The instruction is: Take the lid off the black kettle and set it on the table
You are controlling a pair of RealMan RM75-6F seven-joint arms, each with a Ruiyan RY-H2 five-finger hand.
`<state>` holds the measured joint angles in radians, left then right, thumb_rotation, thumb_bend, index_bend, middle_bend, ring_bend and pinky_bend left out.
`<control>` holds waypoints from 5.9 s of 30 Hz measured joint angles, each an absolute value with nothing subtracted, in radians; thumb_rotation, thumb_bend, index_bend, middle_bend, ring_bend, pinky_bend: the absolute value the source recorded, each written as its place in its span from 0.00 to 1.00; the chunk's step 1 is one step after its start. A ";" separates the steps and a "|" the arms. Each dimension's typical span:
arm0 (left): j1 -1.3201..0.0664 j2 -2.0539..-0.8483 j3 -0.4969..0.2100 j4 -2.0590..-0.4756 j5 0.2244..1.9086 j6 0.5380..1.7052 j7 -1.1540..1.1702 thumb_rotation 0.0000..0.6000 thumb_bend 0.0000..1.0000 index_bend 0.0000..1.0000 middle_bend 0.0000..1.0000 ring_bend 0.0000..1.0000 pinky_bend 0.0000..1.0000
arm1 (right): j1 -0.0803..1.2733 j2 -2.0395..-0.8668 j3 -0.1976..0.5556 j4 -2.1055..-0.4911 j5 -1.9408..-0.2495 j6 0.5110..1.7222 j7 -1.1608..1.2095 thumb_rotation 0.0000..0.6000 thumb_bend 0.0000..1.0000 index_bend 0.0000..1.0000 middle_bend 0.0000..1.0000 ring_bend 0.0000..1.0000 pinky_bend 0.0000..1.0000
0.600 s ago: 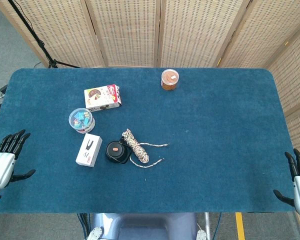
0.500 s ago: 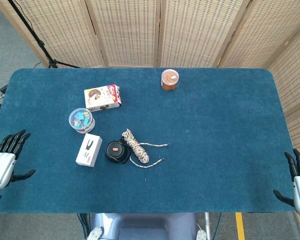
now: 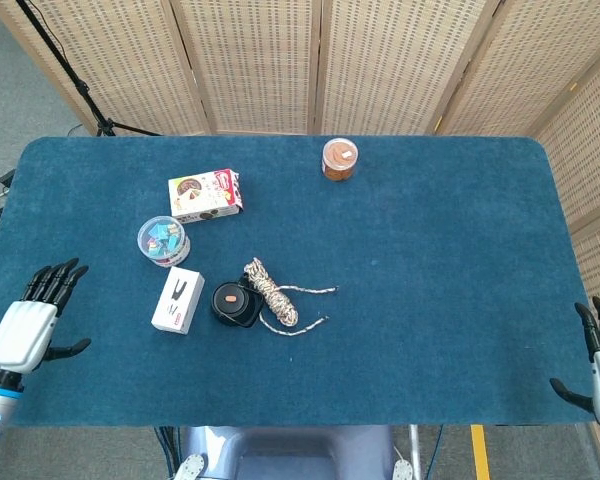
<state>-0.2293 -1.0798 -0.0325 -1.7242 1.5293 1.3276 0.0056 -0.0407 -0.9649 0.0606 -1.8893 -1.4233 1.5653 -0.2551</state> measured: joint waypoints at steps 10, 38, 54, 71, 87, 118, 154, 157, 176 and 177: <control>-0.386 -1.103 -0.112 -1.832 1.324 1.097 0.135 1.00 0.25 0.29 0.00 0.00 0.00 | -0.037 -0.956 0.065 -1.886 -1.411 1.555 -0.236 1.00 0.00 0.00 0.00 0.00 0.00; -0.694 -1.483 -0.195 -1.787 0.826 1.074 0.603 1.00 0.35 0.51 0.00 0.00 0.00 | -0.023 -0.944 0.072 -1.878 -1.385 1.528 -0.204 1.00 0.00 0.00 0.00 0.00 0.00; -0.761 -1.553 -0.198 -1.755 0.706 1.121 0.685 1.00 0.35 0.53 0.00 0.00 0.00 | -0.021 -0.941 0.071 -1.875 -1.382 1.524 -0.195 1.00 0.00 0.00 0.00 0.00 0.00; -0.803 -1.593 -0.198 -1.727 0.664 1.124 0.687 1.00 0.35 0.53 0.00 0.00 0.00 | -0.019 -0.941 0.071 -1.874 -1.377 1.521 -0.193 1.00 0.00 0.00 0.00 0.00 0.00; -0.831 -1.622 -0.201 -1.708 0.611 1.143 0.708 1.00 0.35 0.53 0.00 0.00 0.00 | -0.021 -0.937 0.071 -1.874 -1.376 1.523 -0.186 1.00 0.00 0.00 0.00 0.00 0.00; -0.836 -1.606 -0.206 -1.742 0.603 1.191 0.711 1.00 0.35 0.62 0.00 0.00 0.00 | -0.022 -0.937 0.070 -1.874 -1.380 1.526 -0.182 1.00 0.00 0.00 0.00 0.00 0.00; -0.564 -1.323 0.039 -1.822 1.174 1.130 0.273 1.00 0.35 0.62 0.00 0.00 0.00 | -0.012 -0.967 0.059 -1.881 -1.388 1.516 -0.251 1.00 0.00 0.00 0.00 0.00 0.00; -0.534 -1.332 0.068 -1.815 1.188 1.139 0.285 1.00 0.35 0.62 0.00 0.00 0.00 | -0.012 -0.968 0.057 -1.881 -1.389 1.515 -0.252 1.00 0.00 0.00 0.00 0.00 0.00; -0.496 -1.477 0.037 -1.721 1.242 1.145 0.332 1.00 0.35 0.61 0.00 0.00 0.00 | -0.013 -0.961 0.058 -1.881 -1.385 1.515 -0.240 1.00 0.00 0.00 0.00 0.00 0.00; -0.496 -1.482 0.033 -1.720 1.239 1.143 0.343 1.00 0.35 0.60 0.00 0.00 0.00 | -0.013 -0.961 0.059 -1.881 -1.385 1.515 -0.240 1.00 0.00 0.00 0.00 0.00 0.00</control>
